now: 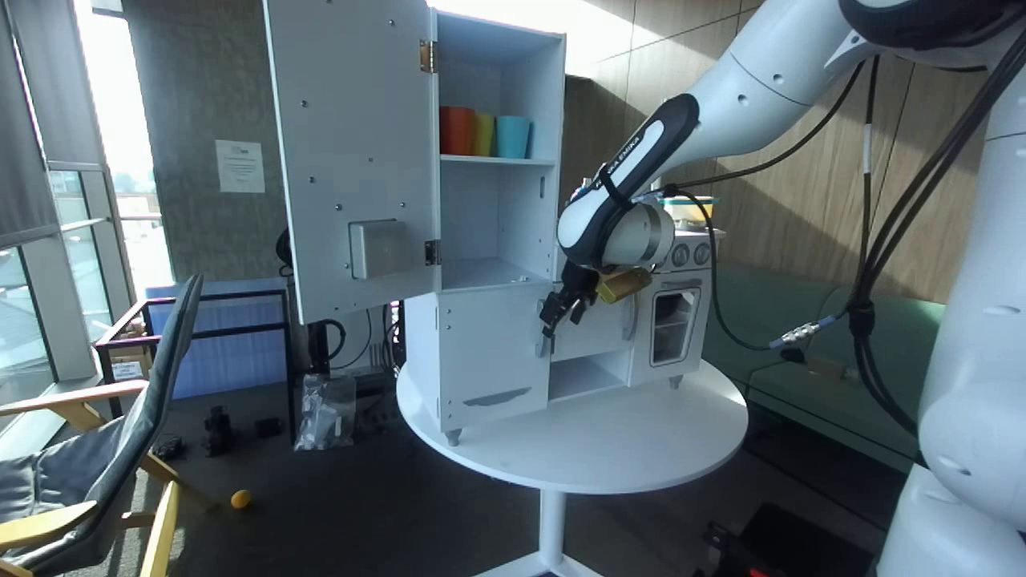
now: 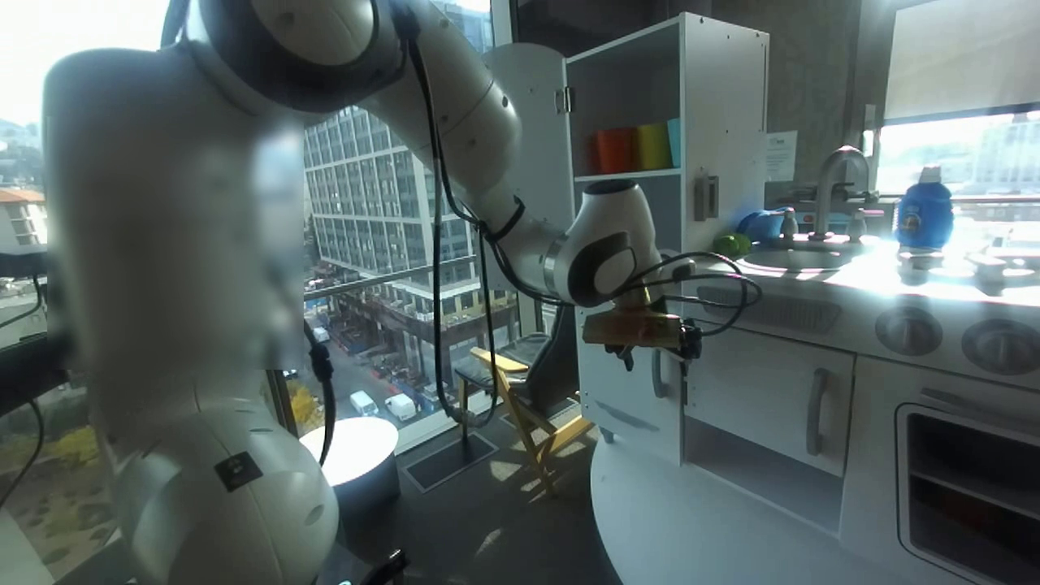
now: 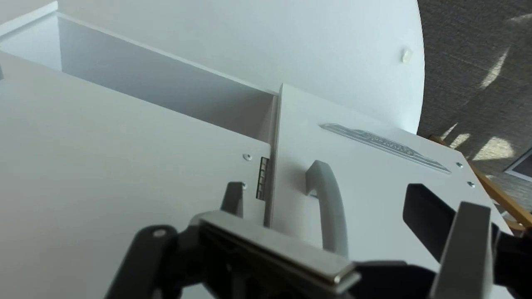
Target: Open the top, bottom and middle cabinet doors
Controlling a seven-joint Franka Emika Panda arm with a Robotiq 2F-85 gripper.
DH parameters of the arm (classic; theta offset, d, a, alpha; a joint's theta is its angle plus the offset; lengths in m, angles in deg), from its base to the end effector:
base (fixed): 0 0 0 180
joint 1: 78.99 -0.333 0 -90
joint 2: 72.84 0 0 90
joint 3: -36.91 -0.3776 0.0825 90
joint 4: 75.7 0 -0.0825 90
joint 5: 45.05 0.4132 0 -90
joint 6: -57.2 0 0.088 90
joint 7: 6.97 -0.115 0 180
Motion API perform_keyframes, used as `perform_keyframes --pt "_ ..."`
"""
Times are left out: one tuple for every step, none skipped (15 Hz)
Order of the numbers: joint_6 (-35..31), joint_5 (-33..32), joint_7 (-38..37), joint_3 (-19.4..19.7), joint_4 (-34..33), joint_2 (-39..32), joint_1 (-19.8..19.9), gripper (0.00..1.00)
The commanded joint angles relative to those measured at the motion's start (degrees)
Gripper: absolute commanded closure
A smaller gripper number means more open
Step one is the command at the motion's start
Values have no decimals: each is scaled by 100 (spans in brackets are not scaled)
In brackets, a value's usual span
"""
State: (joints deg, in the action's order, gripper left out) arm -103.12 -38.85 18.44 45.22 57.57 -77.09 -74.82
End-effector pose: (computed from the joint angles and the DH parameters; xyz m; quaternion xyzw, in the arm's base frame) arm 0.5611 -0.1283 0.3828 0.9778 0.0655 0.1946 0.0428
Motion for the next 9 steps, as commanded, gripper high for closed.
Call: perform_keyframes --pt "-277 483 438 -167 -205 -248 31 0" --pt "-236 621 603 -237 -254 -271 37 0" --pt "-223 691 724 -285 -293 -275 31 0" --pt "-239 722 796 -322 -341 -276 13 0" --pt "-253 799 911 -376 -383 -274 16 0" --pt "-254 867 971 -425 -437 -273 13 0" --pt "-231 892 1009 -458 -486 -281 8 0" --pt "-154 930 1078 -497 -525 -276 15 0" --pt "-119 983 1152 -540 -545 -262 25 0"
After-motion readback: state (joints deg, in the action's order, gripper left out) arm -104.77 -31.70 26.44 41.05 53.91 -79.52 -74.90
